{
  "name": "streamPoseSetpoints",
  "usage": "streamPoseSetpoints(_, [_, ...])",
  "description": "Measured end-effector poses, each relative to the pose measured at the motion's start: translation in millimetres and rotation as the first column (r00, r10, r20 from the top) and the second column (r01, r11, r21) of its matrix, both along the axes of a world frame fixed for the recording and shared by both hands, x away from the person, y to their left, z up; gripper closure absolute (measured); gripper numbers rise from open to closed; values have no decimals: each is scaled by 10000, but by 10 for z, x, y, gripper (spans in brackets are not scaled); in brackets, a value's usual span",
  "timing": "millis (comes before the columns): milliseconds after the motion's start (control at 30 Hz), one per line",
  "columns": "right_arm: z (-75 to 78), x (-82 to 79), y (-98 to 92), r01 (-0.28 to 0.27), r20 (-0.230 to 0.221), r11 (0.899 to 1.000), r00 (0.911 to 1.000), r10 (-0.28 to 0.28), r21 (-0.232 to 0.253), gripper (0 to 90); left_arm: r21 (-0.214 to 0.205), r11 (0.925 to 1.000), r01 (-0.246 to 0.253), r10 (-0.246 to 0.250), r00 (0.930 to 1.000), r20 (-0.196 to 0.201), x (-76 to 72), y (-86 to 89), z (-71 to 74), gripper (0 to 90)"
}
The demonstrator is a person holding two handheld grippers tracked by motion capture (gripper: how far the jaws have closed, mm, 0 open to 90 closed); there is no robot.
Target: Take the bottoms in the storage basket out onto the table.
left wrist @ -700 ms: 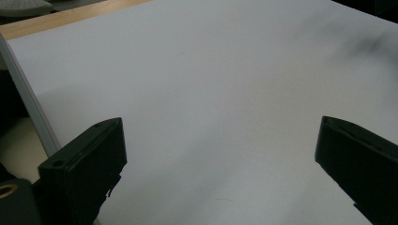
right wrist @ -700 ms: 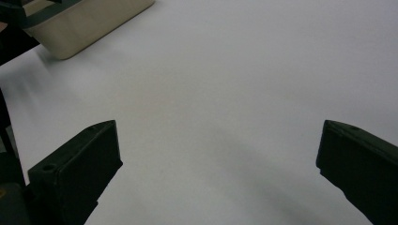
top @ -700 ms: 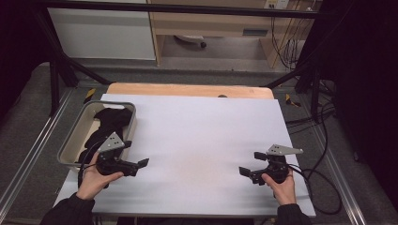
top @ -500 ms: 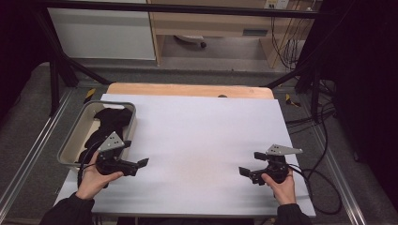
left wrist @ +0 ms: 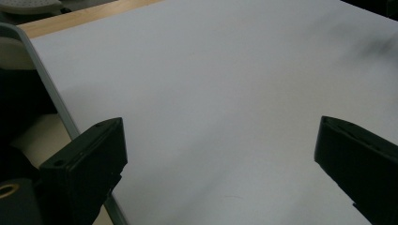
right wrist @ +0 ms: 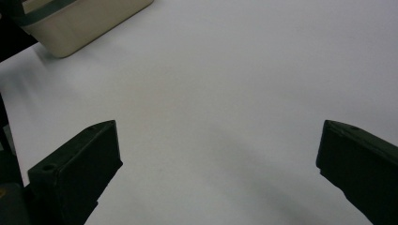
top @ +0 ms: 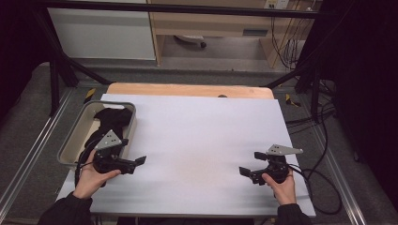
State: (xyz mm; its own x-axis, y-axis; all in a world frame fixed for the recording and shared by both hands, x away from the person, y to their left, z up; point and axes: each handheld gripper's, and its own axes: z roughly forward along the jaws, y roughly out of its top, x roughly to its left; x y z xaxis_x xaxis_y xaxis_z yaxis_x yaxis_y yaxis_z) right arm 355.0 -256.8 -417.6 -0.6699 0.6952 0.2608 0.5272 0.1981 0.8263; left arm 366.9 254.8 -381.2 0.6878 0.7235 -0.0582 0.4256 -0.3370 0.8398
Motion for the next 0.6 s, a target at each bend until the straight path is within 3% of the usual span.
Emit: streamPoseSetpoints(600, [-7, -4, 9, -42, -109, 9999, 9999, 41, -94, 6, 61, 9993, -372, 371, 9993, 63, 24, 138, 69, 26])
